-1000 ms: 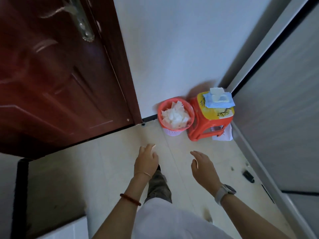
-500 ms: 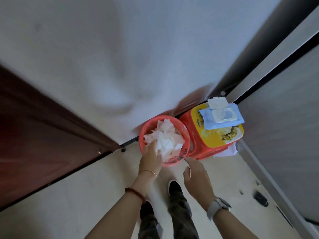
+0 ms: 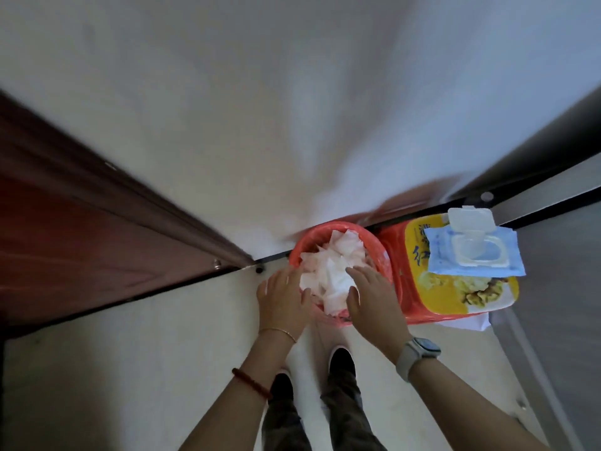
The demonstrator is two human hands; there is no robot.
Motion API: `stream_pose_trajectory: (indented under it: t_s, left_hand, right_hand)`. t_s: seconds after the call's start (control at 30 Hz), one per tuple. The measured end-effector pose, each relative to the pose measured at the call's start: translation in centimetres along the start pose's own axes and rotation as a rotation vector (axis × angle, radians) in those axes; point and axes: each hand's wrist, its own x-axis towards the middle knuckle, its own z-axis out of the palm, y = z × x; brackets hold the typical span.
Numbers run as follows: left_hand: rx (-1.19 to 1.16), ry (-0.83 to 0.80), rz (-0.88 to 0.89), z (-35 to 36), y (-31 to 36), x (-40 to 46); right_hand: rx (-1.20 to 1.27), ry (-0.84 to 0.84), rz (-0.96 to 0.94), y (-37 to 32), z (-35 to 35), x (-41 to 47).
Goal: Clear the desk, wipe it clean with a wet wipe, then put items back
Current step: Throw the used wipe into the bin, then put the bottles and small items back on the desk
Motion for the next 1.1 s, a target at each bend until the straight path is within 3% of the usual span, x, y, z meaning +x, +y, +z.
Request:
stream_pose_trajectory:
  t_s: [0.27, 0.47, 0.7, 0.83, 1.1]
  left_hand:
    - [-0.011, 0.469, -0.137, -18.7, -4.4, -12.7]
    - [0.018, 0.782, -0.546, -28.7, -11.1, -31.5]
    - [-0.036, 0.969, -0.984, -27.6, -19.6, -58.2]
    - [-0.067, 1.017, -1.203, -24.6, -22.7, -70.4]
    - [-0.238, 1.144, -1.440, -22.2, -27.4, -82.8]
  right_hand:
    - [0.108, -0.043, -0.341, -17.3, -10.2, -0.8]
    - [0.154, -0.136, -0.718, -32.7, -12.0, -8.5]
    - [0.216, -0.356, -1.125, -48.7, -6.3, -26.0]
    - [0.217, -0.481, -1.290, -54.3, -1.8, -35.9]
    - [0.093, -0.750, -1.470, -63.0, 4.1, -47.1]
